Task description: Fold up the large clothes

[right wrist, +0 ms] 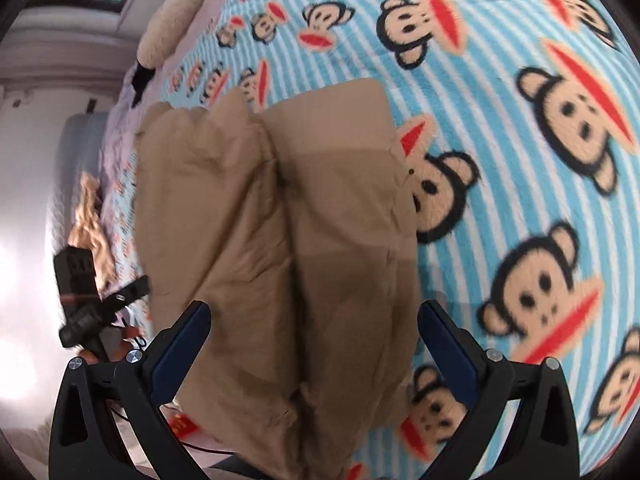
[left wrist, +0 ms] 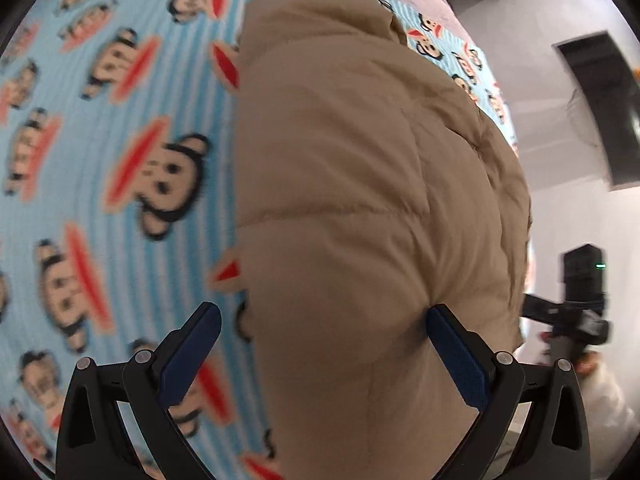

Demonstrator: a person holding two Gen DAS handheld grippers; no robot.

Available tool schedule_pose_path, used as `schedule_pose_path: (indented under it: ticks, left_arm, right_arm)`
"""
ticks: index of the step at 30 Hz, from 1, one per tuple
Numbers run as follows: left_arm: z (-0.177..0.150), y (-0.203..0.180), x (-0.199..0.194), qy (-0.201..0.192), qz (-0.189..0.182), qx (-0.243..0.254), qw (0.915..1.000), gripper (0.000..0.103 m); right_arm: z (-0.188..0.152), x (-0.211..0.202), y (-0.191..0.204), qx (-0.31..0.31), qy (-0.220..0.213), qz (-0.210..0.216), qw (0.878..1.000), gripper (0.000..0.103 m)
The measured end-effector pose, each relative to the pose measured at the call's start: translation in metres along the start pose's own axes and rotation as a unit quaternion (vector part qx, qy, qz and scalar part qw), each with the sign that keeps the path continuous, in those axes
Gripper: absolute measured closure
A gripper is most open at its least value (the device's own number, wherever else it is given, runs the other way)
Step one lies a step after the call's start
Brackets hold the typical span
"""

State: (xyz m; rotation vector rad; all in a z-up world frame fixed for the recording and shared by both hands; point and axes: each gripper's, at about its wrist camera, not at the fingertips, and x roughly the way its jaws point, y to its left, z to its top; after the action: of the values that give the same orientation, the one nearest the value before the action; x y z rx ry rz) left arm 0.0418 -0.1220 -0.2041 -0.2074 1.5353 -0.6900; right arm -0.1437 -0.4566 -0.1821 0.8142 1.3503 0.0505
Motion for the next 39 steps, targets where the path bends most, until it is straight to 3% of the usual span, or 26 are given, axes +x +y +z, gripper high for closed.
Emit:
schedule_pose_path:
  ticks: [3, 9, 12, 15, 17, 20, 25, 31, 39]
  left_arm:
    - [0.011, -0.001, 0.018, 0.015, -0.043, 0.000, 0.9990, 0.000]
    - [0.021, 0.004, 0.041, 0.025, -0.069, -0.026, 0.9970, 0.000]
    - [0.022, 0.003, 0.042, 0.022, -0.057, -0.039, 0.9974, 0.000]
    - [0.017, -0.015, 0.031, -0.002, -0.028, -0.022, 0.9994, 0.014]
    - [0.014, -0.023, 0.017, -0.018, -0.019, -0.012, 0.9996, 0.024]
    - [0.011, -0.030, 0.000, -0.038, -0.025, -0.007, 0.9990, 0.032]
    - [0.008, -0.026, -0.034, -0.073, -0.031, -0.001, 0.9968, 0.032]
    - [0.013, 0.017, -0.090, -0.110, -0.019, -0.004, 0.9937, 0.032]
    - [0.034, 0.144, -0.159, -0.128, 0.043, -0.006, 0.9908, 0.032]
  right_arm:
    - [0.013, 0.021, -0.006, -0.006, 0.023, 0.018, 1.000, 0.000]
    - [0.034, 0.059, -0.021, 0.033, 0.057, 0.098, 0.993, 0.000]
    - [0.039, 0.072, -0.019, 0.050, 0.057, 0.120, 0.990, 0.000]
    - [0.039, 0.075, -0.015, 0.063, 0.055, 0.113, 0.990, 0.002]
    - [0.034, 0.073, -0.013, 0.071, 0.054, 0.122, 0.988, 0.029]
    - [0.031, 0.059, -0.001, 0.056, 0.039, 0.142, 0.988, 0.051]
    - [0.030, 0.046, 0.037, 0.016, 0.022, 0.149, 0.988, 0.053]
    - [0.036, 0.061, 0.108, -0.024, 0.002, 0.162, 0.986, 0.053]
    - [0.034, 0.151, 0.212, -0.041, -0.002, 0.176, 0.983, 0.053]
